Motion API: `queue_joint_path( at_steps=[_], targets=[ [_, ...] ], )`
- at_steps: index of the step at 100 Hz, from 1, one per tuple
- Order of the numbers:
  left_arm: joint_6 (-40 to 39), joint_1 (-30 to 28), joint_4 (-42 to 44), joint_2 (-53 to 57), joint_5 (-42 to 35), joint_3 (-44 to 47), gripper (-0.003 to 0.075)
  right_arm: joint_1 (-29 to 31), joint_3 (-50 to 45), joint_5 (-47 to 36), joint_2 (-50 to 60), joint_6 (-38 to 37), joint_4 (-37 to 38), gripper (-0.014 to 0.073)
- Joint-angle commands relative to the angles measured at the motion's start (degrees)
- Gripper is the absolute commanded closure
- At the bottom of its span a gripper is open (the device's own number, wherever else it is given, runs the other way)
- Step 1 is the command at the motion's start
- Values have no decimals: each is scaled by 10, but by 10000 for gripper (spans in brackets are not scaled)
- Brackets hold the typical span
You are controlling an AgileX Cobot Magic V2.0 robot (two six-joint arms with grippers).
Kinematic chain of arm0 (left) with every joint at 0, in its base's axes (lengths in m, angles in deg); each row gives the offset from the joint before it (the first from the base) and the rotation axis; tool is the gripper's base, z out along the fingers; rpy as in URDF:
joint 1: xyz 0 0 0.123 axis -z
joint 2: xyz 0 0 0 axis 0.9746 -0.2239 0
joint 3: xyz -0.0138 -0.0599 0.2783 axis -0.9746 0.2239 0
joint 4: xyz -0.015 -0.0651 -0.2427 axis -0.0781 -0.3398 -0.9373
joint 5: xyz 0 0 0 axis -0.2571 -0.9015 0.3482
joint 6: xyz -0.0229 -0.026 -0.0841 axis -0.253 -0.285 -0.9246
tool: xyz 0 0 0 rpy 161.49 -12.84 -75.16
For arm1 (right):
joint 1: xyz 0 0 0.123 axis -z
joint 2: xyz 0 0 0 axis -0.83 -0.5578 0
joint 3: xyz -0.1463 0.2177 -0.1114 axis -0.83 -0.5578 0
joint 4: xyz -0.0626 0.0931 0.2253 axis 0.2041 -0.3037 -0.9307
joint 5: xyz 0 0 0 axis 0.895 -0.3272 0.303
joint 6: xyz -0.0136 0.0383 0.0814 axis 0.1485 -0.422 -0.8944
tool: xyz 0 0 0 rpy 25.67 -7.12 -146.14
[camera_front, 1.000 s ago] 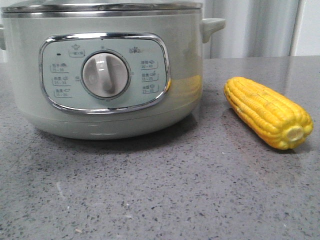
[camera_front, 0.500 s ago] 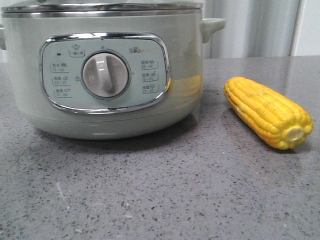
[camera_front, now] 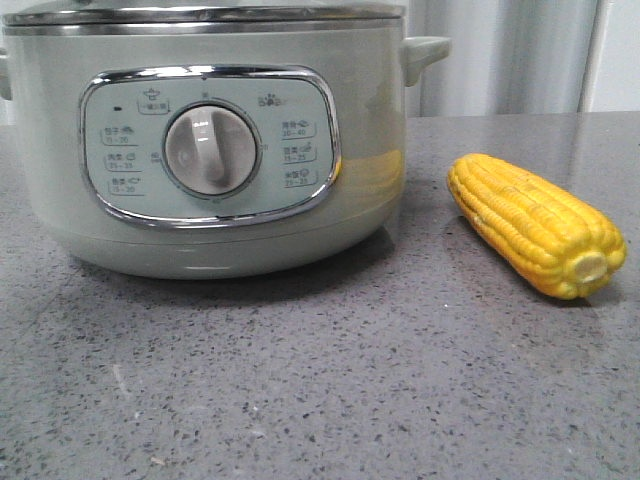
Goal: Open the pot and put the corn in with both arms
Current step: 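Grasp the glass lid's knob with the left gripper, then lift the glass lid off the pot with the left gripper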
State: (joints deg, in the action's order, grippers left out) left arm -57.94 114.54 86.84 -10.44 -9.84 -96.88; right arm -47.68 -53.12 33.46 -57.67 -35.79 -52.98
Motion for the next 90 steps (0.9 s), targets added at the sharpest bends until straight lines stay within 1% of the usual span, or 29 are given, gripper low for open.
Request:
queue_joint_path(
  at_steps=[1, 10, 22, 58, 90],
  targets=[
    [0, 4, -1, 16, -48, -21, 556, 0, 15, -46, -7, 1, 1, 667],
    [0, 4, -1, 16, -48, -21, 649, 0, 15, -46, -7, 1, 1, 667],
    [0, 4, -1, 16, -50, -21, 741, 0, 15, -46, -7, 1, 1, 667],
    [0, 4, 8, 23, -75, -23, 740, 0, 9, -50, -7, 1, 1, 667],
    [1, 2, 9, 56, -64, -79, 740, 0, 9, -50, -7, 1, 1, 667]
  ],
)
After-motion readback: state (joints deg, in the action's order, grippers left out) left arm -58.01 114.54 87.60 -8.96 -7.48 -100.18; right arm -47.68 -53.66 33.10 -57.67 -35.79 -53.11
